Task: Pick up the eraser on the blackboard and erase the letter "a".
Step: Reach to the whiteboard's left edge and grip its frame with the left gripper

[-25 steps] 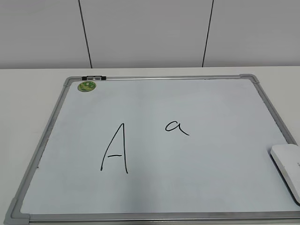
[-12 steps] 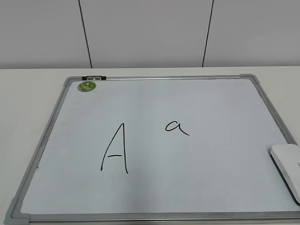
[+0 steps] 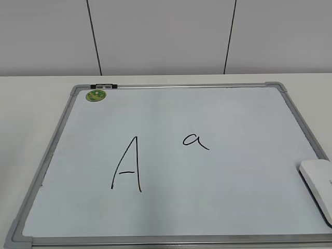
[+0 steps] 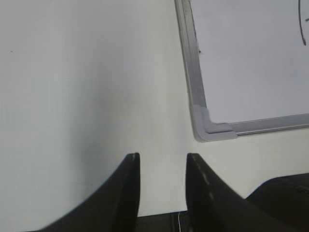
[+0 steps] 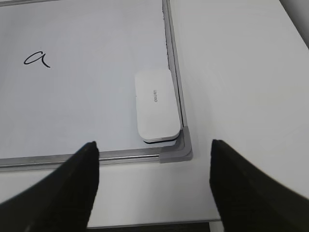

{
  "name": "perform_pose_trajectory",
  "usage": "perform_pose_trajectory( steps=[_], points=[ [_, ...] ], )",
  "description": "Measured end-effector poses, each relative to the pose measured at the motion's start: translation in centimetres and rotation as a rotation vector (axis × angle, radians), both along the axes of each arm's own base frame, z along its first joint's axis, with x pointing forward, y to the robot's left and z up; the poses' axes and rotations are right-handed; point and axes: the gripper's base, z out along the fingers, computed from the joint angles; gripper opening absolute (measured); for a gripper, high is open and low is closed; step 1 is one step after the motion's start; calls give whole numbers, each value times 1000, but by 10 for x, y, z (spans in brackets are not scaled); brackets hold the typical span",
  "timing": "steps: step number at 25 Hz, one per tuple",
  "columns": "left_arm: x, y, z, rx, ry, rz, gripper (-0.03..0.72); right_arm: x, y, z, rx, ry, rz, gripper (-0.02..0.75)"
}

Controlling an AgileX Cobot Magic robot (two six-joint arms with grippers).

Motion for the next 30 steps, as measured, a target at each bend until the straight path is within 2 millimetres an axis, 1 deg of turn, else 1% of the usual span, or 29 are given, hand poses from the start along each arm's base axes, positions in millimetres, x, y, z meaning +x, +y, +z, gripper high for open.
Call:
perform_pose_trajectory(
  steps=[4,6,8,11,16,18,21,26,30],
  points=[
    [46,-6,3,-3,114,2,241,0,0,0,0,0,0,533],
    [72,-9,2,-1,174,3,242,0,0,0,0,0,0,533],
    [97,-12,3,-11,208,4,242,0,0,0,0,0,0,533],
    [131,-17,0,-30,262,8,243,0,0,0,0,0,0,532],
    [177,-27,0,-98,274,19,243,0,0,0,0,0,0,532],
    [192,-30,-3,-112,284,21,243,0,0,0,0,0,0,532],
    [206,-31,-9,-112,309,23,243,0,0,0,0,0,0,533],
    [216,-32,-19,-112,342,36,243,0,0,0,0,0,0,533],
    [226,-33,-34,-110,375,44,243,0,0,0,0,0,0,532]
  ],
)
